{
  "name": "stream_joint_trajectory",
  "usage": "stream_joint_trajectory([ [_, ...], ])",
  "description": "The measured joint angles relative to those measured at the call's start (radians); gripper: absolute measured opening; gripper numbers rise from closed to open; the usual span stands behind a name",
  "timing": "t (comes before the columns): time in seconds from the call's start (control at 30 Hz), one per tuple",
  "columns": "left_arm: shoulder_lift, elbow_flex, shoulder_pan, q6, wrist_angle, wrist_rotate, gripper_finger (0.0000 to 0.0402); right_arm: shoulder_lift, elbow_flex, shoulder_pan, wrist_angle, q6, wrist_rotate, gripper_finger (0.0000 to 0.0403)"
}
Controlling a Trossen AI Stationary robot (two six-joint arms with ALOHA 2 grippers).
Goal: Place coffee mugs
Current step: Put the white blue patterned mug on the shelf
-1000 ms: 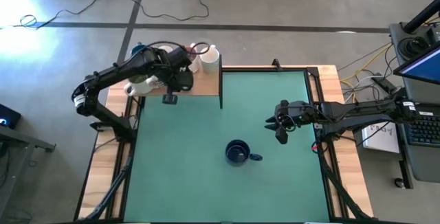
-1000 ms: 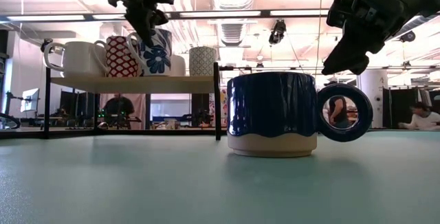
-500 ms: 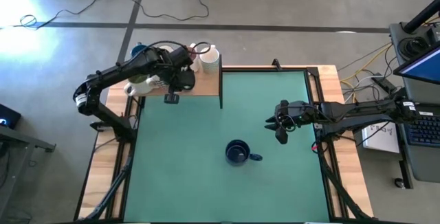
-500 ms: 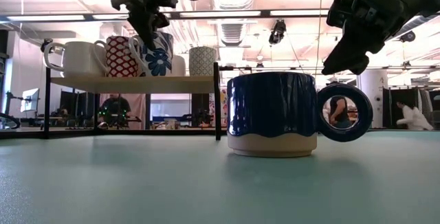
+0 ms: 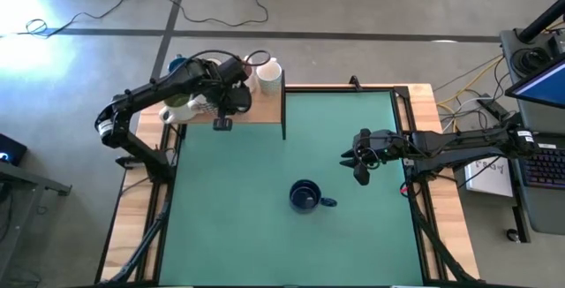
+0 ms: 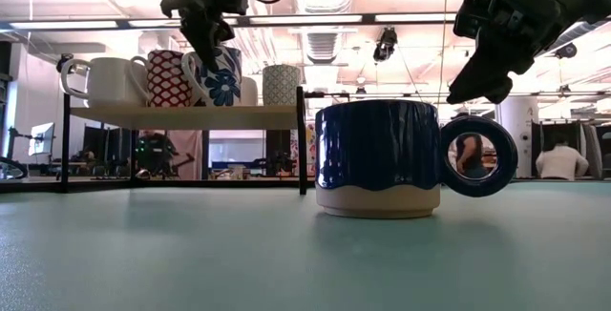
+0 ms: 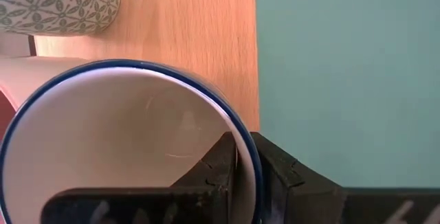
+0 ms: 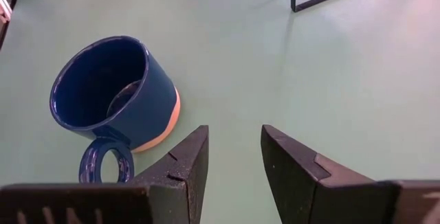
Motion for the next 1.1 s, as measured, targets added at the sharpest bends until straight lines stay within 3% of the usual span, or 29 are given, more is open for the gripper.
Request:
stream_joint_trajectory([
  [0.47,-0.002,0.001,-0.001,-0.012,-0.019,0.001,0.0022,0.0,0.0,0.0,0.0,0.0,0.0,0.0123],
  [0.83,-0.003,0.002,-0.001,-0.023,-0.019,0.002,0.0061,0.0,0.0,0.0,0.0,0.0,0.0,0.0123],
  [1.1,-0.016,0.002,-0.001,-0.027,-0.02,0.025,0.0064,0.0,0.0,0.0,0.0,0.0,0.0,0.0123],
])
